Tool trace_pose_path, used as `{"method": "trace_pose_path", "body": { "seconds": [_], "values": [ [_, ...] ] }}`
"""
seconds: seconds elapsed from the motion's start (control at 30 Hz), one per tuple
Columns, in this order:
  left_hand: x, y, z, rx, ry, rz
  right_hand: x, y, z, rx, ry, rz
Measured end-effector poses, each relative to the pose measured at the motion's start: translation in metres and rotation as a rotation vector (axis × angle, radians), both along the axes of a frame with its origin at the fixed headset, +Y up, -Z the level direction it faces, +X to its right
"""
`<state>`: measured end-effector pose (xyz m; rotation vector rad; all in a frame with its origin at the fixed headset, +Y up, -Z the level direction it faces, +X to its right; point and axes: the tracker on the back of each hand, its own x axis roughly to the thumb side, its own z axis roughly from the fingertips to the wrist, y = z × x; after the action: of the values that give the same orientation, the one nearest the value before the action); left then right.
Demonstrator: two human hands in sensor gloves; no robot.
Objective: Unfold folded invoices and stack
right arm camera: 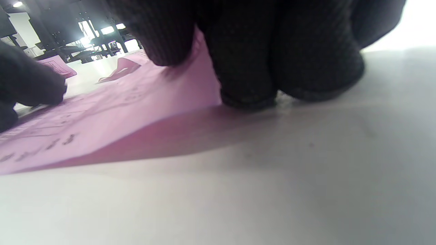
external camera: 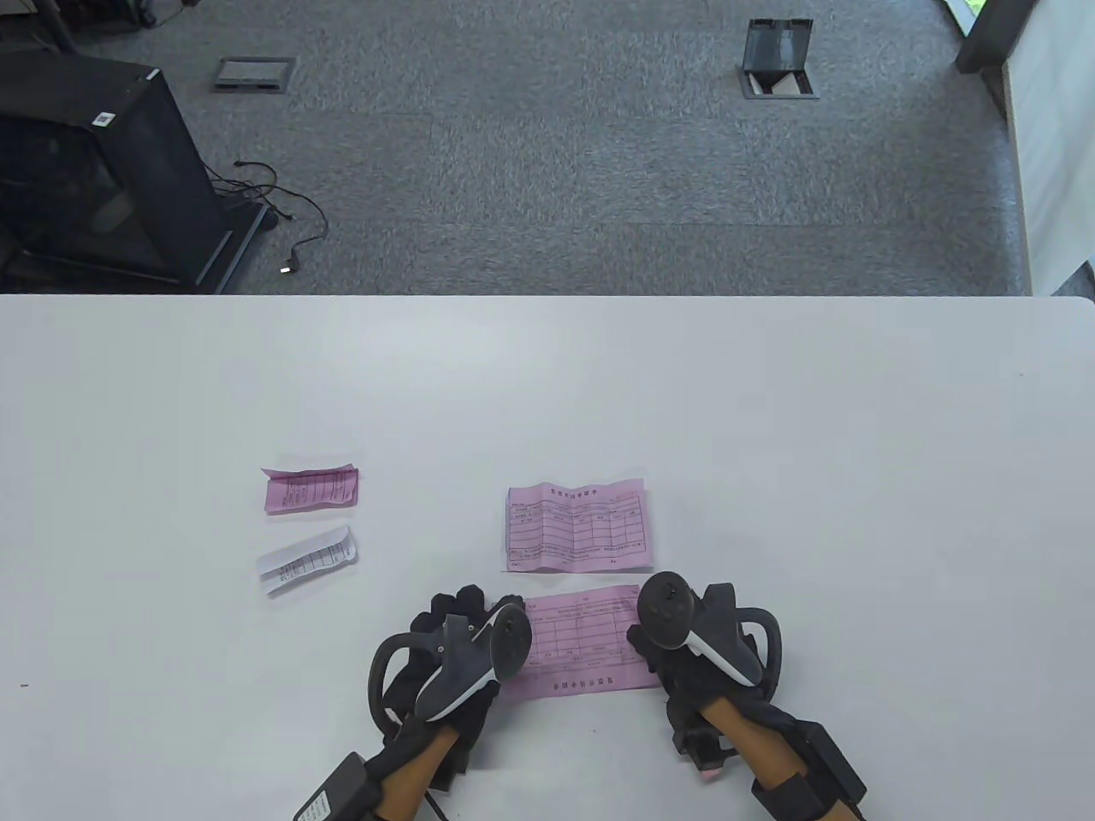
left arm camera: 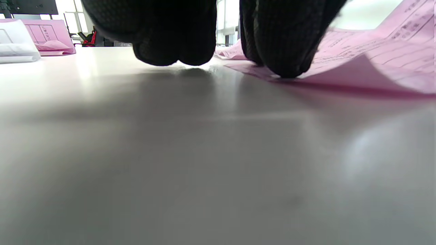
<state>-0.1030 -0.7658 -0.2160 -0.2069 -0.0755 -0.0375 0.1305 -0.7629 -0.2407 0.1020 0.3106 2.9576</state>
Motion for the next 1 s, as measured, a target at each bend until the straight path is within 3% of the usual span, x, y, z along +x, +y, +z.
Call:
{"method": "trace_pose_path", "body": {
  "seconds": [0.1,0.2,0.37,0.43,0.5,0.73,0.93,1.0],
  "values": [
    [-0.003,0.0,0.001,-0.021,0.003,0.028,0.002,0.002,0.0,-0.017,-0.005,0.009],
    [-0.007,-0.001,0.0,-0.126,-0.019,0.068,0.007,0.006,-0.002,-0.017,-0.013,0.067],
    [-0.009,-0.002,0.0,-0.186,-0.018,0.076,0.012,0.028,0.002,0.187,-0.03,0.277],
    [-0.009,-0.002,-0.001,-0.186,-0.019,0.078,0.008,0.038,0.008,0.286,-0.008,0.242],
    [-0.009,-0.003,-0.001,-0.189,-0.017,0.081,-0.005,0.044,0.014,0.327,0.109,0.157],
    [-0.009,-0.003,0.0,-0.188,-0.018,0.094,-0.077,0.023,0.022,0.176,0.414,0.218],
    [-0.012,-0.005,-0.002,-0.189,-0.006,0.086,-0.111,-0.004,0.022,0.092,0.477,0.278],
    [-0.011,-0.003,-0.001,-0.202,-0.01,0.105,-0.111,-0.007,0.022,0.116,0.461,0.259]
  ]
}}
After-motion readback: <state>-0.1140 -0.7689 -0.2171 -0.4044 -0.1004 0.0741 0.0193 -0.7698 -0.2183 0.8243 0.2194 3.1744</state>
